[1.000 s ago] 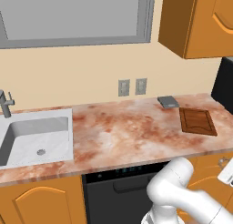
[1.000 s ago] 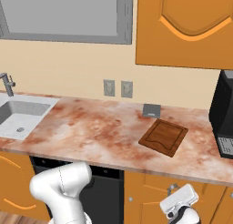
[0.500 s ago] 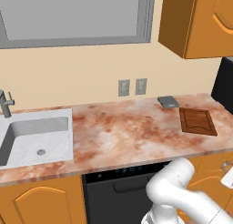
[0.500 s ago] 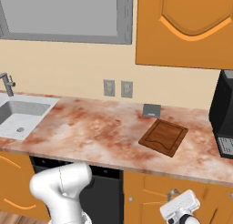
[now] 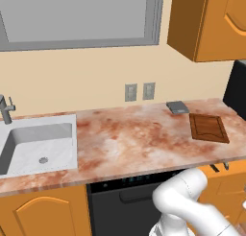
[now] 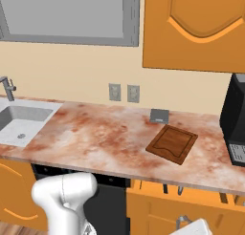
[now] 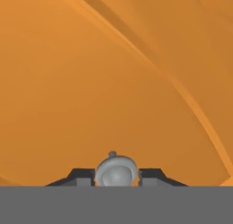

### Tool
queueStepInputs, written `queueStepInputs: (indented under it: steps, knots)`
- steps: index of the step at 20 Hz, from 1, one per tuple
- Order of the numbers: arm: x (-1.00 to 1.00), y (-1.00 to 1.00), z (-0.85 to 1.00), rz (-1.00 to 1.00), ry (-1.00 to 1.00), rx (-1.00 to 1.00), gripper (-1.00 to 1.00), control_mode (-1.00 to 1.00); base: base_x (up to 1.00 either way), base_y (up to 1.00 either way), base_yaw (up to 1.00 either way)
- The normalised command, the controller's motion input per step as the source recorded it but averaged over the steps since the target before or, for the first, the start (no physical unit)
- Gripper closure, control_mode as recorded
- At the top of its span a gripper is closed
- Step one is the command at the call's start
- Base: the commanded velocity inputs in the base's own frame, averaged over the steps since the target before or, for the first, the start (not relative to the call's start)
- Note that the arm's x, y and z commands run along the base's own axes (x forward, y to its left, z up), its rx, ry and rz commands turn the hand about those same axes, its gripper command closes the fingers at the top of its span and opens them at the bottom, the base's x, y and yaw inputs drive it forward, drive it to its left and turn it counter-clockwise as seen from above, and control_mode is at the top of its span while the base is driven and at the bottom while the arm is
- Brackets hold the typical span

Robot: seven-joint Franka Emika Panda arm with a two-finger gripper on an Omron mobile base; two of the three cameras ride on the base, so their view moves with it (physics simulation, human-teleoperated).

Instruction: Open the drawer on the right and place the cutting tools on the cutting board.

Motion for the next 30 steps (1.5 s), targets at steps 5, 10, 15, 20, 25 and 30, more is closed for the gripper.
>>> queueStepInputs:
  steps: [5, 10, 15, 20, 25, 30]
  knots:
    - [-0.79, -0.11, 0.00, -0.03, -0.06, 0.00, 1.00, -1.00, 0.00, 0.00, 0.00]
    - [-0.78, -0.13, 0.00, -0.03, -0.04, 0.00, 1.00, -1.00, 0.00, 0.00, 0.00]
    - [-0.63, -0.04, 0.00, -0.04, 0.00, 0.00, -1.00, -1.00, 0.00, 0.00, 0.00]
    - [-0.44, -0.02, 0.00, -0.03, 0.00, 0.00, -1.00, -1.00, 0.00, 0.00, 0.00]
    - [-0.21, -0.04, 0.02, -0.05, 0.08, -0.01, -1.00, -1.00, 0.00, 0.00, 0.00]
    - [-0.44, 0.00, 0.65, 0.00, 0.01, 0.00, -1.00, -1.00, 0.00, 0.00, 0.00]
